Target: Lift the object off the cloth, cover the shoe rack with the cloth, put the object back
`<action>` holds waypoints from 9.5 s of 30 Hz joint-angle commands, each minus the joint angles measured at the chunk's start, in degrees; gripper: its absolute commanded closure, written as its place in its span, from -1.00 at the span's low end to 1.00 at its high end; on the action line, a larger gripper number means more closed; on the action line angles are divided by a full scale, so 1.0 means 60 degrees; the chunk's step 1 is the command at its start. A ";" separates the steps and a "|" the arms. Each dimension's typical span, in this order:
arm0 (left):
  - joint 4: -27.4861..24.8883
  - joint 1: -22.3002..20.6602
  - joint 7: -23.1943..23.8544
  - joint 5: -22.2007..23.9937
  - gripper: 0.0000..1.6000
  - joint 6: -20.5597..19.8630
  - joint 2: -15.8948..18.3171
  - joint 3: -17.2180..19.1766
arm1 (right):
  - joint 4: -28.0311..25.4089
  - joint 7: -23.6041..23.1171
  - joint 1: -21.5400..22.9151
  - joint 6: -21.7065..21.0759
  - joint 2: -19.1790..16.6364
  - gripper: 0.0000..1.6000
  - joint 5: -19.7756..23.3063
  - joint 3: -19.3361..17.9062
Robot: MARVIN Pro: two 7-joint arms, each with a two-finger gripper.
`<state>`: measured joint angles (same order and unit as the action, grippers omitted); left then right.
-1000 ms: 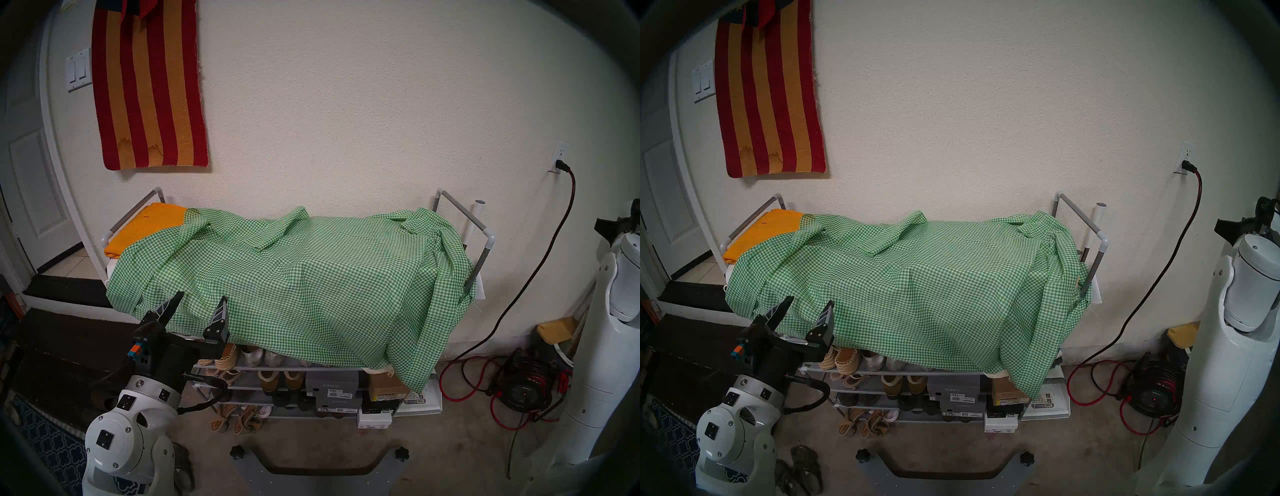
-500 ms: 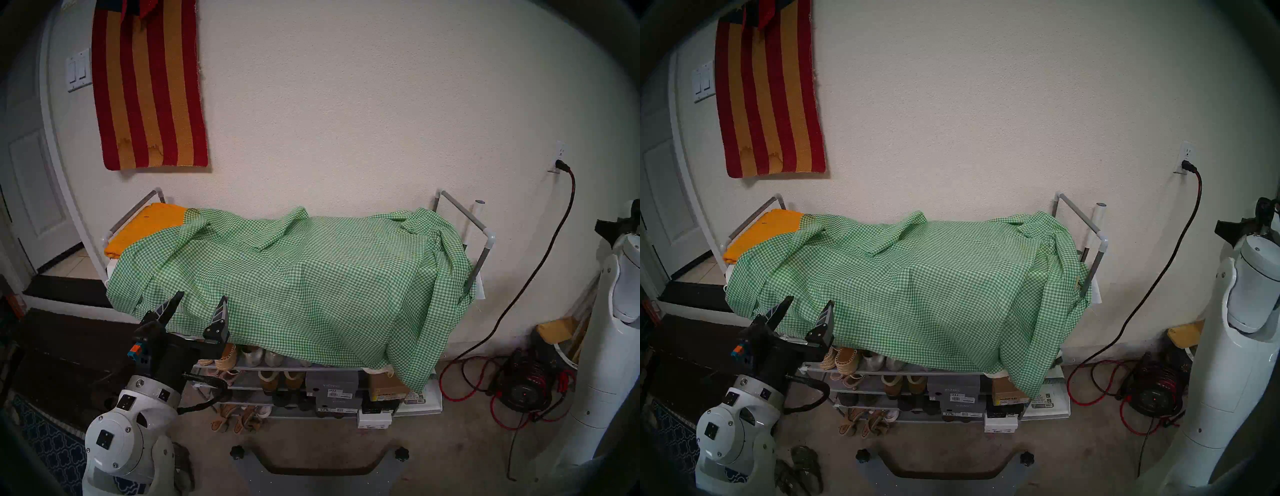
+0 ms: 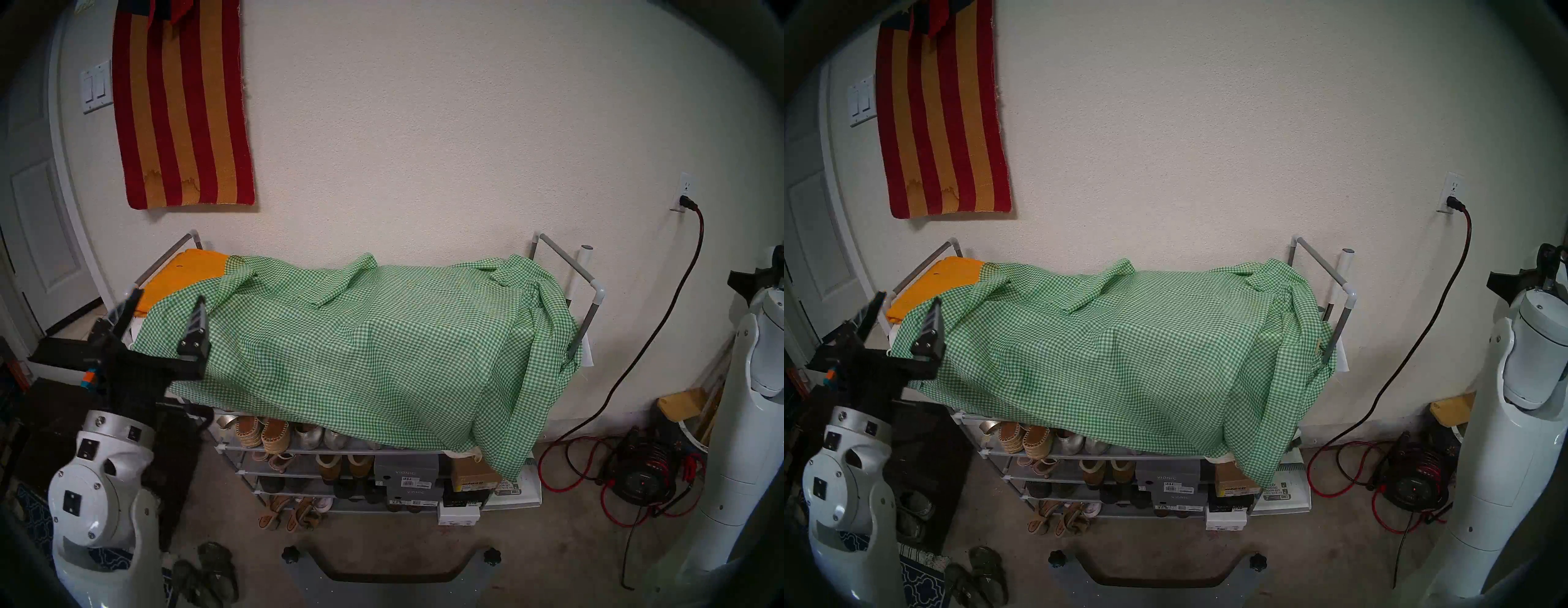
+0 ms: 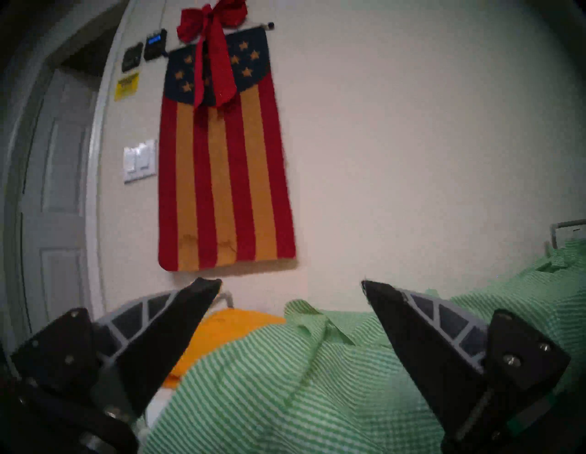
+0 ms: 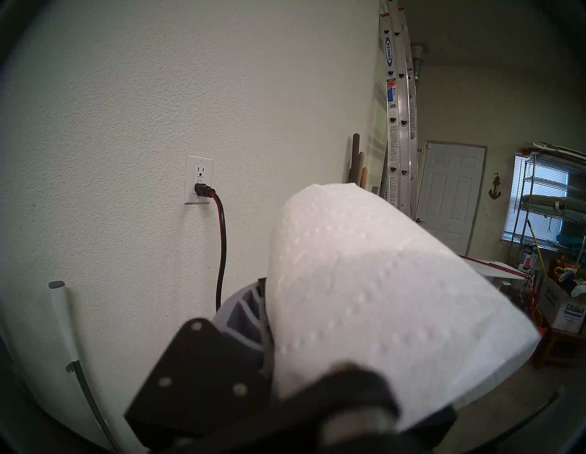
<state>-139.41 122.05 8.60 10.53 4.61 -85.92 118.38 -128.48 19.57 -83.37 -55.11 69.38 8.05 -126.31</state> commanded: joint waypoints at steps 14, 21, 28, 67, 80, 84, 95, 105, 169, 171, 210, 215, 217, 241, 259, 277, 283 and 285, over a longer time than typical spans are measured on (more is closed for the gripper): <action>-0.0070 -0.2198 0.0782 0.0019 -1.00 -0.0995 0.2376 0.2203 | -0.0016 0.0021 -0.0050 0.0018 -0.0038 1.00 0.0070 -0.0013; 0.0218 -0.2571 0.1520 -0.0116 -1.00 -0.1643 0.3162 0.2295 | -0.0021 0.0029 -0.0076 0.0018 -0.0052 1.00 0.0111 -0.0019; 0.0832 -0.2896 0.2327 -0.0354 -1.00 -0.2270 0.4032 0.2349 | -0.0024 0.0041 -0.0097 0.0018 -0.0070 1.00 0.0150 -0.0023; 0.4048 -0.6309 0.7188 0.1230 -1.00 -0.6764 0.8155 0.0031 | -0.0049 0.0211 -0.0121 0.0018 -0.0223 1.00 0.0354 -0.0017; 0.5555 -0.7914 0.8093 0.1865 -1.00 -0.8498 0.9419 -0.2558 | -0.0055 0.0347 -0.0102 0.0018 -0.0284 1.00 0.0440 0.0015; 0.5829 -0.8270 0.8198 0.2004 -1.00 -0.8776 0.9662 -0.3117 | -0.0051 0.0400 -0.0102 0.0018 -0.0299 1.00 0.0473 0.0029; 0.6336 -0.9564 0.7871 0.2048 -1.00 -0.9133 0.9624 -0.4443 | -0.0043 0.0542 -0.0110 0.0018 -0.0338 1.00 0.0579 0.0060; 0.7133 -1.0785 0.7750 0.1836 -1.00 -0.9373 0.9525 -0.5630 | -0.0038 0.0684 -0.0130 0.0018 -0.0386 1.00 0.0696 0.0090; 0.4576 -1.2045 0.9279 0.5288 1.00 -0.8558 1.2644 -0.5539 | -0.0054 0.1579 -0.0424 0.0018 -0.0800 1.00 0.1733 0.0159; 0.4577 -1.1824 0.9374 0.5312 1.00 -0.8641 1.2726 -0.5531 | -0.0054 0.1598 -0.0430 0.0018 -0.0809 1.00 0.1757 0.0159; 0.1247 -1.0039 0.9566 0.6220 1.00 -0.8369 1.3320 -0.5202 | -0.0038 0.1944 -0.0582 0.0018 -0.0935 1.00 0.2158 0.0183; 0.0629 -0.9564 0.9513 0.6277 1.00 -0.8529 1.3353 -0.5567 | -0.0036 0.1984 -0.0602 0.0018 -0.0945 1.00 0.2204 0.0187; 0.0409 -0.9456 0.9463 0.6303 1.00 -0.8601 1.3365 -0.5686 | -0.0035 0.2000 -0.0609 0.0018 -0.0950 1.00 0.2221 0.0188; -0.0099 -0.6963 0.7901 0.5789 1.00 -0.9818 1.3365 -0.9081 | -0.0039 0.2174 -0.0684 0.0018 -0.1004 1.00 0.2414 0.0201; 0.2213 -0.5233 0.6864 0.3613 1.00 -0.9935 1.3365 -1.2198 | -0.0047 0.2312 -0.0726 0.0018 -0.1070 1.00 0.2573 0.0208; 0.5309 -0.4328 0.7056 0.1035 1.00 -0.8067 1.3361 -1.3430 | -0.0065 0.2468 -0.0728 0.0018 -0.1195 1.00 0.2772 0.0212; 0.5958 -0.4375 0.7221 0.0594 1.00 -0.7084 1.3360 -1.3288 | -0.0072 0.2531 -0.0716 0.0018 -0.1242 1.00 0.2856 0.0213; 0.6157 -0.4418 0.7203 0.0619 1.00 -0.6686 1.3359 -1.3173 | -0.0070 0.2556 -0.0719 0.0018 -0.1259 1.00 0.2888 0.0215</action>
<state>-105.75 94.34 50.66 15.08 -41.59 -5.81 38.68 -128.60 34.70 -87.89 -55.11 62.44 25.13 -124.89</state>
